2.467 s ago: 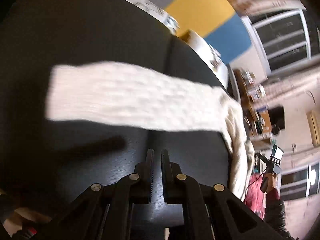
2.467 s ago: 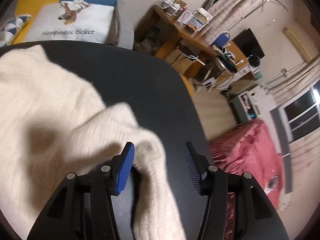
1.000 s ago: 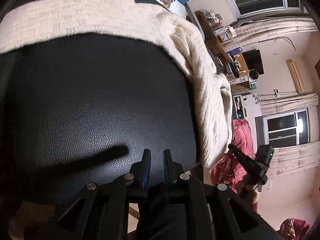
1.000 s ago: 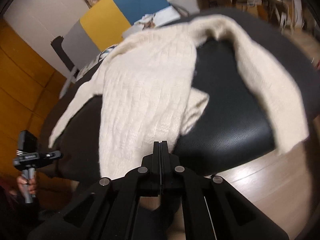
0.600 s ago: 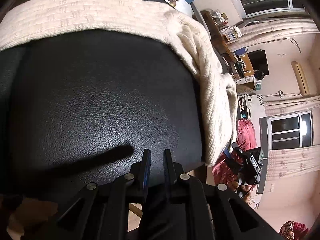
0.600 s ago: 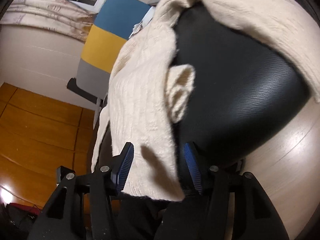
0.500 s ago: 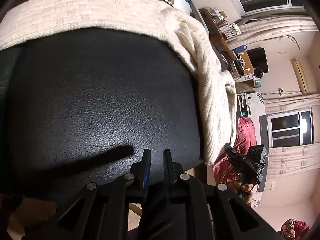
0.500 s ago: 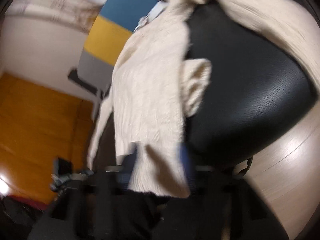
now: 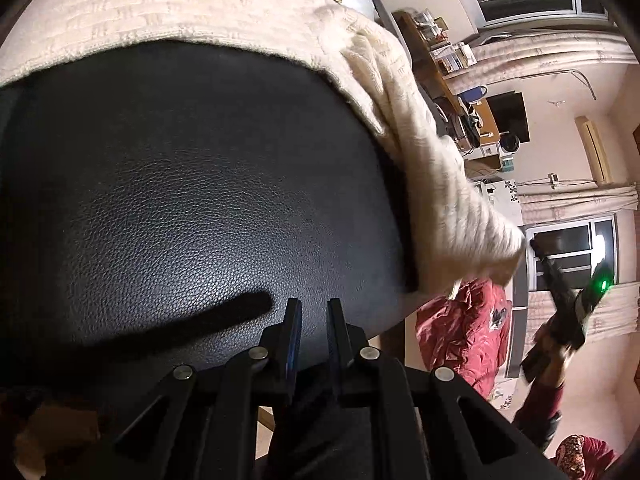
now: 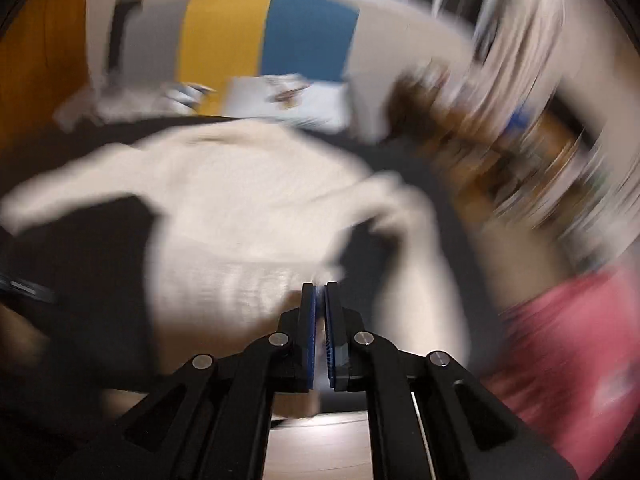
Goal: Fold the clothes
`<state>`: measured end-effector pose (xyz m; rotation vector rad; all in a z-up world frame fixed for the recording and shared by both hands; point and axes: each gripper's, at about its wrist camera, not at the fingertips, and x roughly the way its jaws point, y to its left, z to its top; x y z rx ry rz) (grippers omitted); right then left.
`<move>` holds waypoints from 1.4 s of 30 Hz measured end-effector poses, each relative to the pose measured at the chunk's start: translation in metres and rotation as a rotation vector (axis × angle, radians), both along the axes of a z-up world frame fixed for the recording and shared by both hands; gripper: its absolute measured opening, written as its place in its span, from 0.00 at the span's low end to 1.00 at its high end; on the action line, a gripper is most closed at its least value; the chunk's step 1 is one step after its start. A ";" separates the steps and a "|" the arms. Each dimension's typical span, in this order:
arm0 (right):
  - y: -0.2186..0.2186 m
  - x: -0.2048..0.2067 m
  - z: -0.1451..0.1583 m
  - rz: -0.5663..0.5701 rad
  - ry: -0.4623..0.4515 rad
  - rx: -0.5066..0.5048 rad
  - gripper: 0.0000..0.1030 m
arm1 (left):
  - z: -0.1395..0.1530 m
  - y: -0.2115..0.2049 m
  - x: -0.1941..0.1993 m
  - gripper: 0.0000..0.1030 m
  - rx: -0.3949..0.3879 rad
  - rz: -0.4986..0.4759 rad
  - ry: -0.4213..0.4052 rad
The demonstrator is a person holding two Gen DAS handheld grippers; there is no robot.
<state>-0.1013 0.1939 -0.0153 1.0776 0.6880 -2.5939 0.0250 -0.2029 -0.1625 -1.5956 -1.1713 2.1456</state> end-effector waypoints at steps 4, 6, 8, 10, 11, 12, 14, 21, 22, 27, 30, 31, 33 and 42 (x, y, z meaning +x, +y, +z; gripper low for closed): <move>0.008 -0.053 0.015 -0.097 0.089 0.158 0.00 | -0.002 0.009 -0.009 0.10 0.016 -0.014 0.002; 0.019 -0.088 0.009 -0.161 0.067 0.171 0.00 | -0.004 0.016 -0.016 0.10 0.021 -0.026 0.000; 0.027 -0.110 -0.001 -0.167 -0.046 -0.014 0.01 | -0.004 0.023 -0.023 0.10 0.025 -0.042 -0.001; 0.044 -0.118 -0.011 -0.155 -0.171 -0.289 0.01 | -0.005 0.030 -0.028 0.10 0.025 -0.059 0.002; 0.049 -0.112 -0.017 -0.131 -0.209 -0.403 0.03 | -0.006 0.033 -0.030 0.11 0.026 -0.066 -0.002; 0.054 -0.106 -0.022 -0.105 -0.247 -0.515 0.06 | -0.008 0.036 -0.032 0.11 0.026 -0.073 -0.007; 0.061 -0.085 -0.037 -0.038 -0.339 -0.725 0.08 | -0.013 0.041 -0.034 0.11 0.026 -0.085 -0.023; 0.075 -0.029 -0.077 -0.057 -0.379 -0.834 0.64 | -0.020 0.051 -0.034 0.11 0.024 -0.101 -0.049; 0.082 -0.030 -0.082 -0.085 -0.379 -0.844 0.70 | -0.019 0.052 -0.033 0.11 0.020 -0.102 -0.050; 0.107 -0.039 -0.108 -0.168 -0.411 -0.876 0.74 | -0.016 0.057 -0.027 0.11 0.012 -0.096 -0.048; 0.080 -0.038 -0.107 -0.012 -0.366 -0.766 0.74 | -0.014 0.059 -0.025 0.11 0.004 -0.093 -0.049; 0.075 -0.037 -0.106 0.000 -0.353 -0.755 0.74 | -0.014 0.059 -0.024 0.11 0.000 -0.093 -0.050; 0.059 -0.040 -0.103 0.020 -0.353 -0.743 0.74 | -0.014 0.060 -0.025 0.11 -0.004 -0.093 -0.056; 0.037 -0.054 -0.111 0.057 -0.477 -0.763 0.08 | -0.017 0.054 -0.020 0.11 -0.004 -0.081 -0.049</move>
